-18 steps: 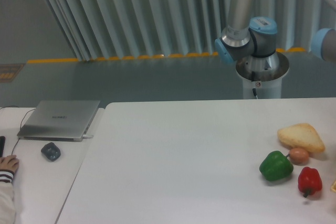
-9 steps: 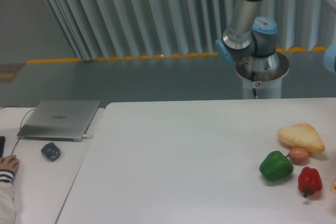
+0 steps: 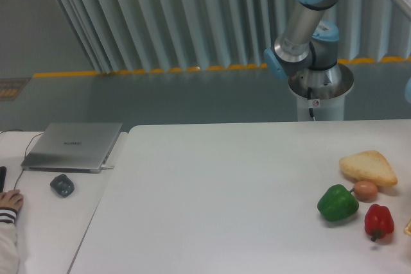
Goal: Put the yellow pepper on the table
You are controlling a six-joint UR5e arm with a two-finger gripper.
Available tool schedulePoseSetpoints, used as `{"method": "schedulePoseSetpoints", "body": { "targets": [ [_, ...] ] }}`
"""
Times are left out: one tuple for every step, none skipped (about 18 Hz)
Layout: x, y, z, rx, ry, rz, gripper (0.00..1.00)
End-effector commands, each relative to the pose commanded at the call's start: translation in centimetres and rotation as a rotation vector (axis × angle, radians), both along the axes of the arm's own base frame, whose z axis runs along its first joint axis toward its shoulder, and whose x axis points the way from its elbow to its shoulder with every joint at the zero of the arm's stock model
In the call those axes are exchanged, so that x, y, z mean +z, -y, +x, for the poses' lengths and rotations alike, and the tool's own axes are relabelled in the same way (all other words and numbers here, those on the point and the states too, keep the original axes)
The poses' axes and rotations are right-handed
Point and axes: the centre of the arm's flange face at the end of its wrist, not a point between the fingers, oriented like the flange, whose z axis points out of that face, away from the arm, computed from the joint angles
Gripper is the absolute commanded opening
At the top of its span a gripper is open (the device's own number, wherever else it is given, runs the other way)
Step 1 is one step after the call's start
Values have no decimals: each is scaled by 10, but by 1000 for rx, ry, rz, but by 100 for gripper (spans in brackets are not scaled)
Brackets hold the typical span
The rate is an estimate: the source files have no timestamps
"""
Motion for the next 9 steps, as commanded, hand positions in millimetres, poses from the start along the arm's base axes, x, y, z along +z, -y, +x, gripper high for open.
{"method": "schedulePoseSetpoints", "body": {
  "targets": [
    [-1,2,-1,3,1,-1,100],
    [-2,3,-2,6,3,-1,100],
    [-4,2,-3,9,6,-2,100],
    [-4,2,-3,12,6,-1,100],
    [-4,2,-3,21,5,1,100],
    [-5,2,-3,27,7,1,100],
    [-7,2,-3,26,10,0,100],
    [-8,2,-4,27,10,0,100],
    [-8,2,-4,26,10,0,100]
  ]
}}
